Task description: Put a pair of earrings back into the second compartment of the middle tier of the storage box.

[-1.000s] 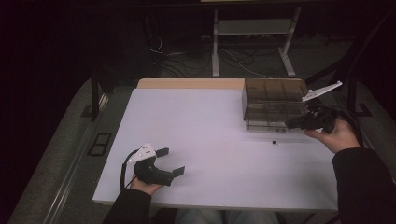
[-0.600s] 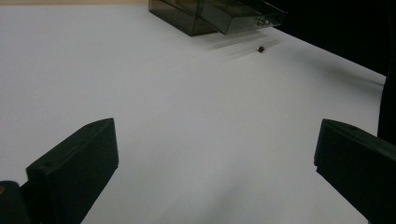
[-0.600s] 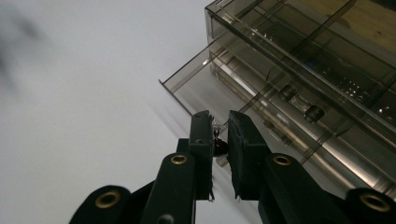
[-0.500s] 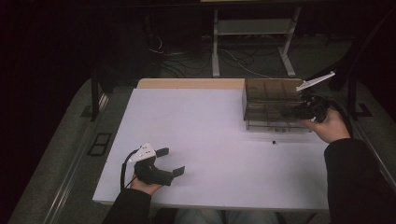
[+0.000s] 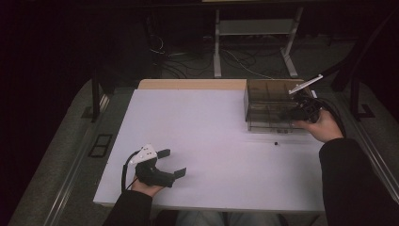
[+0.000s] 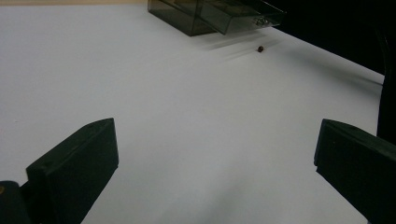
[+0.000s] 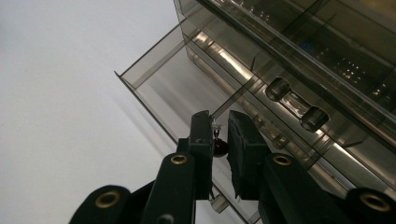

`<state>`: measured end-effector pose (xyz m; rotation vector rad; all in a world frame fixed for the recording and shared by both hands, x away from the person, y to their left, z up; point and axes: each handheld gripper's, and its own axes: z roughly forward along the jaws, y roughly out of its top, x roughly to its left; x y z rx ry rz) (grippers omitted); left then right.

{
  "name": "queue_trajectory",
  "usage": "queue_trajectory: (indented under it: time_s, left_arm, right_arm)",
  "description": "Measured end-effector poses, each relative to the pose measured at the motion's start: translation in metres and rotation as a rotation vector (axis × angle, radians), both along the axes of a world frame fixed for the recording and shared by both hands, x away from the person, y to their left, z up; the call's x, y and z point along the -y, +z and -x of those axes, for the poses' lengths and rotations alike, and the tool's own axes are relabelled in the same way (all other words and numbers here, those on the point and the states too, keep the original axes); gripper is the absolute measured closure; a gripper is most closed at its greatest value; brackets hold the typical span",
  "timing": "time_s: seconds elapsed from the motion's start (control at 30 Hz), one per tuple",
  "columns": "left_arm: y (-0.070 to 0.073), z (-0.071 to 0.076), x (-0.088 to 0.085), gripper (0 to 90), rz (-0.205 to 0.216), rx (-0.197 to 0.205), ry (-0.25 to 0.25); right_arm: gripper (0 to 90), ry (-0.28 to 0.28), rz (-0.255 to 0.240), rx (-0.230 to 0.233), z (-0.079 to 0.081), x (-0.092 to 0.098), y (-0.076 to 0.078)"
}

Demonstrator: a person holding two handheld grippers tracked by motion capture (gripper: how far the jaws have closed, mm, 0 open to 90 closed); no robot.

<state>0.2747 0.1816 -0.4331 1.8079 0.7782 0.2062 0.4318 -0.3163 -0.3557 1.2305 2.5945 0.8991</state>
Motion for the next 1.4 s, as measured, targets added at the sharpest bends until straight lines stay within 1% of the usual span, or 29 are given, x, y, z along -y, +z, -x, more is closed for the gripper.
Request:
queue_trajectory:
  time_s: [0.43,0.83,0.9,1.03,1.2,1.33,1.4]
  left_arm:
    - [0.0,0.0,0.0,0.0,-0.003,0.0,-0.003]
    - [0.0,0.0,0.0,0.0,-0.002,-0.001,-0.006]
    - [0.0,0.0,0.0,0.0,-0.001,-0.002,-0.006]
    - [0.0,0.0,0.0,0.0,-0.004,-0.002,-0.007]
    - [0.0,0.0,0.001,0.0,-0.002,-0.002,-0.005]
    - [0.0,0.0,0.0,0.0,-0.004,-0.003,-0.005]
    - [0.0,0.0,0.001,0.0,-0.003,-0.003,-0.004]
  right_arm:
    - [79.2,0.0,0.049,-0.036,-0.01,-0.008,-0.02]
    - [78.1,0.014,0.086,-0.062,-0.014,-0.016,-0.03]
    - [74.9,0.01,0.089,-0.058,-0.014,-0.016,-0.029]
    - [73.6,0.008,0.081,-0.047,-0.012,-0.015,-0.025]
    - [71.2,0.005,0.057,-0.032,-0.006,-0.011,-0.016]
    - [66.2,0.01,0.043,-0.016,0.002,-0.009,-0.007]
    - [61.3,0.013,0.041,-0.006,0.007,-0.007,-0.002]
